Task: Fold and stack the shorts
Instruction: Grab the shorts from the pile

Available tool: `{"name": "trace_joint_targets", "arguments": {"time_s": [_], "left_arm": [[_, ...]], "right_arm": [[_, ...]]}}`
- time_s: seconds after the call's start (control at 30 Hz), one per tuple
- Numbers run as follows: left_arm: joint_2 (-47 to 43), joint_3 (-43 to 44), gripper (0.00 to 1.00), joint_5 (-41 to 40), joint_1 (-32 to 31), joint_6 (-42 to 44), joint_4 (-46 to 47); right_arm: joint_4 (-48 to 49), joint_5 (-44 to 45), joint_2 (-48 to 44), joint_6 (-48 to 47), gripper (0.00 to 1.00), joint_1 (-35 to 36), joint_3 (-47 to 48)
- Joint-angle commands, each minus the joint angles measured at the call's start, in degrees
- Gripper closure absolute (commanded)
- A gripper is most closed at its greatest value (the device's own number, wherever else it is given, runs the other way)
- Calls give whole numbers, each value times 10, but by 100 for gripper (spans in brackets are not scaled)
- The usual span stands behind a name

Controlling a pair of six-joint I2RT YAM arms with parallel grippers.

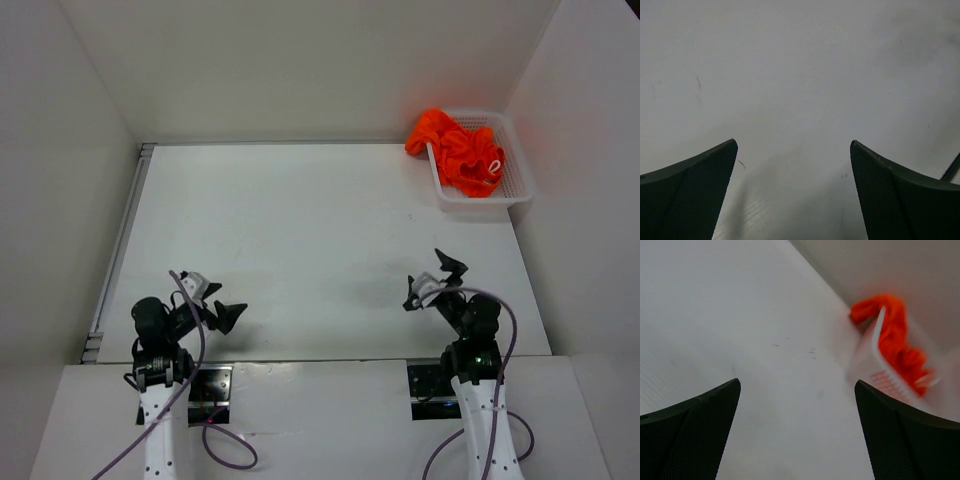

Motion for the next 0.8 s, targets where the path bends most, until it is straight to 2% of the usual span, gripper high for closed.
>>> {"name": "trace_joint_targets", "arguments": {"time_s": [0.0, 0.03, 0.07, 0.13, 0.23, 0.3, 0.33, 0.37, 0.4, 0.43, 0.47, 0.5, 0.53, 0.57, 0.6, 0.63, 0.67, 0.7, 0.73, 0.77], "left_arm": [[-20, -3, 0, 14, -1, 3, 159], [-20, -3, 0, -1, -1, 3, 193], [-20, 9, 0, -28, -6, 3, 251], [-15, 32, 0, -52, -6, 3, 295], [49, 102, 0, -53, -13, 3, 275], [159, 146, 0, -61, -25, 3, 237], [206, 199, 0, -75, -30, 3, 231], [313, 233, 0, -90, -36, 3, 210], [371, 273, 0, -123, -53, 3, 186], [489, 318, 0, -139, -62, 3, 121], [547, 416, 0, -148, -72, 3, 79], [602, 464, 0, -165, -91, 3, 41], [652, 507, 0, -180, -100, 3, 13], [733, 541, 0, -195, -110, 3, -13], [766, 599, 0, -223, -128, 3, -23], [821, 623, 0, -234, -139, 3, -38], [840, 643, 0, -244, -151, 3, -38], [858, 661, 0, -266, -174, 3, -38], [883, 686, 0, -279, -186, 3, -33], [895, 695, 0, -305, -199, 3, -20]], "right_arm": [[-85, -209, -3, -667, 1, 3, -13], [15, -209, -3, -649, 1, 3, -22], [31, -209, -3, -648, 0, 3, -16], [97, -209, -3, -637, 0, 3, -16], [186, -209, -3, -571, 0, 8, -10], [194, -194, 3, -562, 0, 8, -2], [194, -186, 24, -562, 0, 8, 12], [188, -177, 40, -562, 0, 8, 21], [188, -155, 59, -567, 0, 8, 42], [188, -141, 117, -567, 0, 8, 57], [188, -125, 151, -567, 0, 13, 78], [188, -114, 191, -547, 1, 20, 133], [188, -66, 289, -488, 1, 28, 171], [181, -34, 344, -449, 1, 39, 214], [171, 61, 401, -401, 1, 72, 321], [138, 108, 533, -334, 1, 89, 387], [74, 152, 596, -286, 1, 99, 516], [62, 189, 655, -219, 1, 99, 571], [62, 225, 705, -104, 1, 85, 613], [55, 225, 784, -61, 3, 71, 678]]}}
